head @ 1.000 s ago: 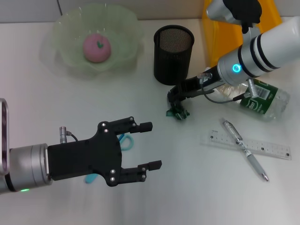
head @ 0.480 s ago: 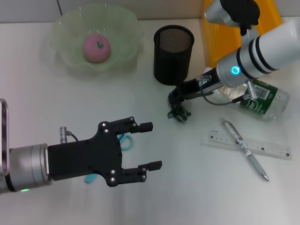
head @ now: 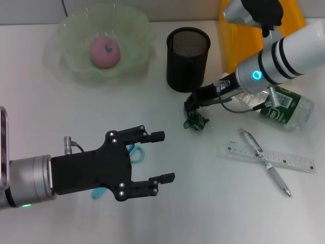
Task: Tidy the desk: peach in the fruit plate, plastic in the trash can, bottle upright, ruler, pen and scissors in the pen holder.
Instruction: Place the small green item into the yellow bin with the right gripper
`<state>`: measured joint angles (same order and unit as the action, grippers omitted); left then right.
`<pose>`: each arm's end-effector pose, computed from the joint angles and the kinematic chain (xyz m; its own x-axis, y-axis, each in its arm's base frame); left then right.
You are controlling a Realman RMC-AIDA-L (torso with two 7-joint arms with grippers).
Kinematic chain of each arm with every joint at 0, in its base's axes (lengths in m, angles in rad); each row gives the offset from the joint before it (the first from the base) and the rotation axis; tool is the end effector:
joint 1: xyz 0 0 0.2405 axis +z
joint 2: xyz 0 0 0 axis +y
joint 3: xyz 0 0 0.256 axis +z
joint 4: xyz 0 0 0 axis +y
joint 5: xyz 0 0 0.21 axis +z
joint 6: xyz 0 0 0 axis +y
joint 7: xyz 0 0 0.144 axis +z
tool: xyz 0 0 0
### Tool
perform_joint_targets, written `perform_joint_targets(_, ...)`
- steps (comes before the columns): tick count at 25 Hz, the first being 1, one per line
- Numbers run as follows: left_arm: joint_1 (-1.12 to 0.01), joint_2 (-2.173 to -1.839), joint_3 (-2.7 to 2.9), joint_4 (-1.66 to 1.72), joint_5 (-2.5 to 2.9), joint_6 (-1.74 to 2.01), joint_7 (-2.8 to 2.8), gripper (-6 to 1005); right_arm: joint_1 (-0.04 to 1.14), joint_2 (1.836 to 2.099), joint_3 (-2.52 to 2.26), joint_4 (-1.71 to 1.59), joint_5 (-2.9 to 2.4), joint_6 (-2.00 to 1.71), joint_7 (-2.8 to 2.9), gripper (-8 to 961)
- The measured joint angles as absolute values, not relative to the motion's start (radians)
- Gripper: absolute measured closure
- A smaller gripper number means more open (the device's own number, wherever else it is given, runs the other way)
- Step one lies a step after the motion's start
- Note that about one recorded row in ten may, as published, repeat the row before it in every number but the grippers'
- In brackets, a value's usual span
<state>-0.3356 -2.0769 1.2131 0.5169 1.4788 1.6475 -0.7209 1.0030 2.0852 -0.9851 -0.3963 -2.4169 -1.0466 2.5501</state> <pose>-0.2548 0.2508 -0.0478 0.7688 -0.1168 0.6287 0.0303 -0.9754 -0.2182 0.1891 0.4168 -0.0802 0.4138 -0.9002 -0.1357 -0.8954 -0.3755 -0.2393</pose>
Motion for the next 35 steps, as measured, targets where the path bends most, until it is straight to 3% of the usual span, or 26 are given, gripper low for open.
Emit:
perform_joint_targets(9,-0.333,-2.077,1.211,0.517,1.479,1.648,-0.721,265,0.935,2.081,-0.983,-0.489,-2.338,-1.122,2.525,924)
perform_joint_targets(18,-0.333,-2.077,1.21,0.516,1.479,1.648,-0.721,264,0.746,2.077,-0.979,-0.658,-2.116,-1.234,2.389,934)
perform_joint_targets(27,-0.333,-2.077,1.21,0.506,1.468,1.647,-0.721,264,0.464,2.072,-0.964,-0.808,-1.648,-1.398,1.973,938)
perform_joint_targets(35,-0.34,-2.079,1.22,0.485,1.425,1.647,-0.721,265,0.373,2.078,-0.689,-0.802,-1.567,-1.48,1.724,940)
